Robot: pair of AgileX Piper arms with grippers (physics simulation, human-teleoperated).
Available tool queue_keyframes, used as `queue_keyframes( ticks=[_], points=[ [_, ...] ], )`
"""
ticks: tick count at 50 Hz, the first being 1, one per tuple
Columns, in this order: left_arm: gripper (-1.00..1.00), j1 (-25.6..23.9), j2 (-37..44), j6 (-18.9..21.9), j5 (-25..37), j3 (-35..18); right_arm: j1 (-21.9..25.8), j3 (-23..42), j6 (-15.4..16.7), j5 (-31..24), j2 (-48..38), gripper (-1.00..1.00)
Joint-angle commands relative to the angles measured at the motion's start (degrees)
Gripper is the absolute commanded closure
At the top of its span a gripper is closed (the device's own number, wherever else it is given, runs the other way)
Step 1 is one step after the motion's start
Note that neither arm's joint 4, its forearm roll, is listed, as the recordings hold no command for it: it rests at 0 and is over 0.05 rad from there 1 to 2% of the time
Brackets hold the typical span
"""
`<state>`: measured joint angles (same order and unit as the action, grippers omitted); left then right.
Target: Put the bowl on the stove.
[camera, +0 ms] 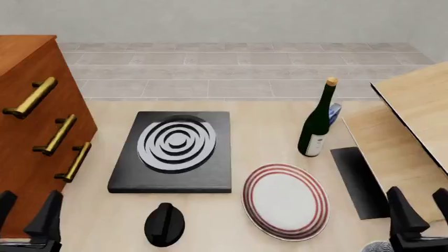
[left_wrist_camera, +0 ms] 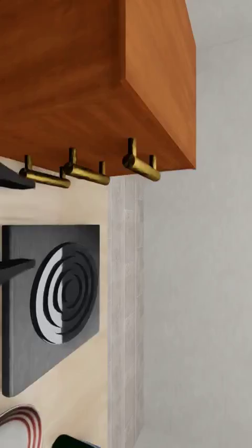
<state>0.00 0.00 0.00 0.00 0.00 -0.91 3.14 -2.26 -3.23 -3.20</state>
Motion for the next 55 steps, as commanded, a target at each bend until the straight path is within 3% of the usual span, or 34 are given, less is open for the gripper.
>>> queue_keyframes(
  ticks=[1,18,26,27,40,55],
  points=[
    [-1.00,0.00,0.00,0.00,0.00,0.00,1.83,-3.13,2.38,1.85,3.09,-1.00],
    [-1.00,0.00,0.00,0.00,0.00,0.00,2.33,-2.61,4.34,1.02,3.08,-1.00],
    [-1.00,0.00,0.00,0.00,0.00,0.00,4.22,3.29,6.59,-4.88,2.17,-1.00],
    [-1.00,0.00,0.00,0.00,0.00,0.00,5.47,6.44,8.35,-7.42,-0.64,-1.00],
    [-1.00,0.00,0.00,0.00,0.00,0.00,2.41,11.71,12.45,-12.39,-6.55,-1.00],
    [-1.00,0.00,0.00,0.00,0.00,0.00,2.65,14.56,12.33,-18.38,-11.04,-1.00]
  ],
)
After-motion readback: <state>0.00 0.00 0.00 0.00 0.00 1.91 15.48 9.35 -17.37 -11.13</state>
